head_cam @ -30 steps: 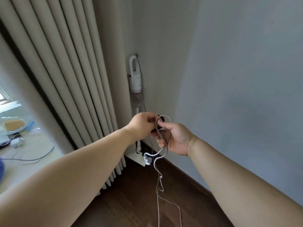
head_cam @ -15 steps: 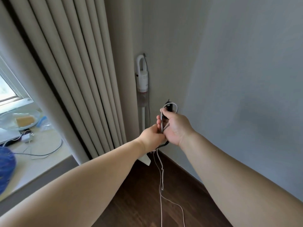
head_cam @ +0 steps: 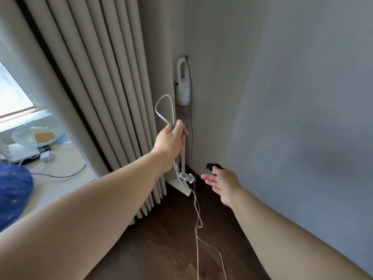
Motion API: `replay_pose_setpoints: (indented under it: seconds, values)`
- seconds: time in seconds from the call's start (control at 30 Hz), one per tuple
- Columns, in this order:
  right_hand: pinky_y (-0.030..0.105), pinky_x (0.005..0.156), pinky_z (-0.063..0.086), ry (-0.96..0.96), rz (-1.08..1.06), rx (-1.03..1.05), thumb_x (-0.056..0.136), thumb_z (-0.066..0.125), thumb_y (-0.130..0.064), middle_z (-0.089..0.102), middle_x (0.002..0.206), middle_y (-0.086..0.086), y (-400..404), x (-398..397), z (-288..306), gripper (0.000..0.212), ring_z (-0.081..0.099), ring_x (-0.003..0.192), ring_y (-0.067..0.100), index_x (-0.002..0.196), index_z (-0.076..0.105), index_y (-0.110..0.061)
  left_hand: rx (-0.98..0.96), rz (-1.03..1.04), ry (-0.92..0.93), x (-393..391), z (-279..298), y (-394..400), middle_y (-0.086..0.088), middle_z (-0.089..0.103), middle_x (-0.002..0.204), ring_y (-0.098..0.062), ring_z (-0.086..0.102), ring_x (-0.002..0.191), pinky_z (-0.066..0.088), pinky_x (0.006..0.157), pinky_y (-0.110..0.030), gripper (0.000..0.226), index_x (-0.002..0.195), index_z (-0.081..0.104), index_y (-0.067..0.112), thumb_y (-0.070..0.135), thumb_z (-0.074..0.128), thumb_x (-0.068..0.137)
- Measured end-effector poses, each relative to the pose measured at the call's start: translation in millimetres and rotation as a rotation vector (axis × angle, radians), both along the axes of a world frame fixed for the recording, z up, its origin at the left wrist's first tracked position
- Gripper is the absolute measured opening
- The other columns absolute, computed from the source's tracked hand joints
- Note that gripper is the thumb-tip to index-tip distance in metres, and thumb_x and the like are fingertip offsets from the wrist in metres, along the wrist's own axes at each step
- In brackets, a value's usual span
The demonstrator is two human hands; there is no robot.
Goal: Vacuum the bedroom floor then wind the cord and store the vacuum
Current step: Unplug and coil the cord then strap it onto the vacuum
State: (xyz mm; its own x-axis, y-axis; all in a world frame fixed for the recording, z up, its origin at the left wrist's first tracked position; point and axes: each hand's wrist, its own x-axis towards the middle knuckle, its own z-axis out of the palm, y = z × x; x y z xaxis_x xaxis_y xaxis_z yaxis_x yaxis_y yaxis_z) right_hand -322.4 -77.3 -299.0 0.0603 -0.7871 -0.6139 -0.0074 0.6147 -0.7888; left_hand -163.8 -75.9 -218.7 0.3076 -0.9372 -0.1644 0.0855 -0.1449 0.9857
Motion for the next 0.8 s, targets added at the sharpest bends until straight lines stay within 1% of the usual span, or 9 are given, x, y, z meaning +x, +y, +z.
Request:
replay_pose_setpoints:
  seconds: [0.07,0.13,0.23,0.37,0.47,0.57,0.6,0.7,0.8]
  values:
    - [0.038,0.108,0.032,-0.051,0.076,-0.006,0.102,0.039,-0.022,0.070,0.110,0.011,7.1,21.5,-10.3,0.022,0.060,0.101,0.018,0.116,0.049,-0.008,-0.021,-0.004,0.060,0.7,6.3,4.3,0.009,0.033,0.042,-0.010,0.027,0.039,0.029,0.041,-0.022,0.037,0.076,0.047,0.014,0.037,0.038,0.103]
    - [0.033,0.101,0.035,-0.083,0.179,-0.033,0.101,0.039,-0.019,0.070,0.107,0.016,10.5,41.2,-16.0,0.015,0.062,0.087,0.017,0.103,0.050,-0.009,-0.029,-0.009,0.093,3.3,9.7,8.9,0.008,0.032,0.042,-0.009,0.025,0.038,0.025,0.039,-0.020,0.037,0.076,0.047,0.014,0.037,0.038,0.104]
    - [0.025,0.072,0.050,-0.001,0.363,-0.111,0.099,0.037,-0.015,0.066,0.071,0.019,9.3,55.2,-19.7,0.014,0.063,0.057,0.023,0.096,0.048,-0.007,-0.021,0.033,0.084,19.3,8.9,14.6,0.008,0.031,0.042,-0.009,0.024,0.036,0.022,0.038,-0.018,0.038,0.075,0.047,0.014,0.038,0.038,0.103]
    - [0.038,0.081,0.043,0.251,0.516,-0.207,0.098,0.036,-0.020,0.057,0.043,0.009,0.7,35.2,-22.7,0.023,0.056,0.049,0.022,0.082,0.048,-0.009,0.023,0.187,0.049,58.0,-3.8,20.6,0.010,0.033,0.039,-0.008,0.025,0.034,0.023,0.037,-0.018,0.038,0.073,0.047,0.016,0.038,0.038,0.103]
    - [0.033,0.068,0.041,0.449,0.512,-0.203,0.101,0.038,-0.021,0.050,0.037,0.002,-10.0,2.9,-26.5,0.028,0.049,0.044,0.019,0.079,0.049,-0.008,0.042,0.317,-0.024,97.4,-15.4,22.4,0.010,0.034,0.037,-0.009,0.029,0.033,0.025,0.038,-0.019,0.038,0.072,0.049,0.017,0.039,0.039,0.101]
    - [0.029,0.063,0.038,0.670,0.480,-0.221,0.100,0.040,-0.023,0.057,0.049,0.005,-24.4,-26.1,-23.8,0.037,0.053,0.055,0.020,0.069,0.054,-0.006,0.083,0.383,-0.127,129.4,-29.2,25.0,0.007,0.036,0.041,-0.012,0.030,0.033,0.025,0.042,-0.022,0.038,0.069,0.050,0.019,0.040,0.040,0.099]
    - [0.030,0.064,0.038,0.692,0.433,-0.226,0.099,0.042,-0.024,0.059,0.061,0.009,-29.6,-29.9,-19.1,0.033,0.054,0.063,0.022,0.077,0.056,-0.003,0.107,0.364,-0.170,132.0,-34.1,25.3,0.006,0.037,0.043,-0.014,0.031,0.035,0.025,0.043,-0.023,0.038,0.069,0.052,0.020,0.040,0.040,0.099]
    - [0.031,0.076,0.039,0.658,0.280,-0.310,0.096,0.051,-0.027,0.055,0.098,0.014,-41.0,-20.1,1.1,0.029,0.053,0.088,0.026,0.113,0.050,-0.004,0.177,0.188,-0.365,107.3,-39.1,27.8,0.002,0.046,0.056,-0.016,0.037,0.045,0.029,0.045,-0.024,0.032,0.072,0.060,0.025,0.040,0.046,0.097]
    - [0.030,0.077,0.037,0.589,0.292,-0.406,0.093,0.057,-0.027,0.053,0.099,0.009,-48.6,11.3,23.4,0.026,0.051,0.090,0.024,0.110,0.048,-0.009,0.188,-0.059,-0.430,61.3,-32.4,31.6,0.010,0.059,0.075,-0.006,0.052,0.065,0.041,0.063,-0.022,0.018,0.089,0.066,0.028,0.042,0.056,0.094]
